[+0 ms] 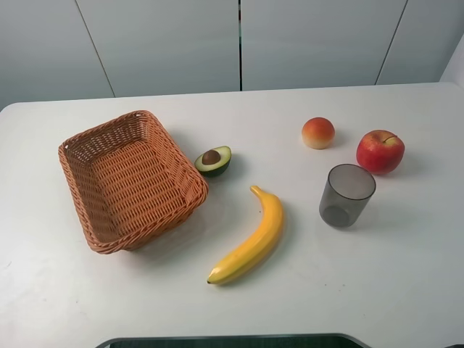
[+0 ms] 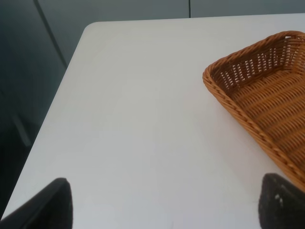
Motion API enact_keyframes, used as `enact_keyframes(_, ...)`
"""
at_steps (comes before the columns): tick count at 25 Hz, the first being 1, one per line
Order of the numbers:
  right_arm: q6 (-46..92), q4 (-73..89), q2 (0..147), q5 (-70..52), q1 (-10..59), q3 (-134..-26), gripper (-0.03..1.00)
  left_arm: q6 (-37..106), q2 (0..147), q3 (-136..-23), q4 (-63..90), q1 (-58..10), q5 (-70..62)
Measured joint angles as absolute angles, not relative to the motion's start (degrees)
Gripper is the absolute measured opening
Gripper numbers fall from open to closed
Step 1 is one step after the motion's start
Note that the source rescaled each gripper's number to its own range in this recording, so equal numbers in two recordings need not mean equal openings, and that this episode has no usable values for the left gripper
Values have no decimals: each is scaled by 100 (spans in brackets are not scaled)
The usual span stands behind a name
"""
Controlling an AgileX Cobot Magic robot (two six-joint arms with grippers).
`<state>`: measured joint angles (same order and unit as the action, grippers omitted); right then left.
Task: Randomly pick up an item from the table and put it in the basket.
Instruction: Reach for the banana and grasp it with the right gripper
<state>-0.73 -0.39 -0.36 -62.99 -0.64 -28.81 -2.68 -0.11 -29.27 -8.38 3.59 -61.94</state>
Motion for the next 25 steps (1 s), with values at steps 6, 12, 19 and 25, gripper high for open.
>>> enact_keyframes(6, -73, -39, -36, -6299, -64, -2881, 88, -268, -11, -2927, -838, 359, -6194)
enact_keyframes(12, -73, -39, -36, -6299, -64, -2881, 88, -268, -11, -2927, -838, 359, -6194)
enact_keyframes(19, -73, -39, -36, -6299, -64, -2881, 88, -268, -11, -2927, -838, 359, -6194)
enact_keyframes(25, -73, -39, -36, -6299, -64, -2881, 88, -268, -11, -2927, -838, 359, -6194)
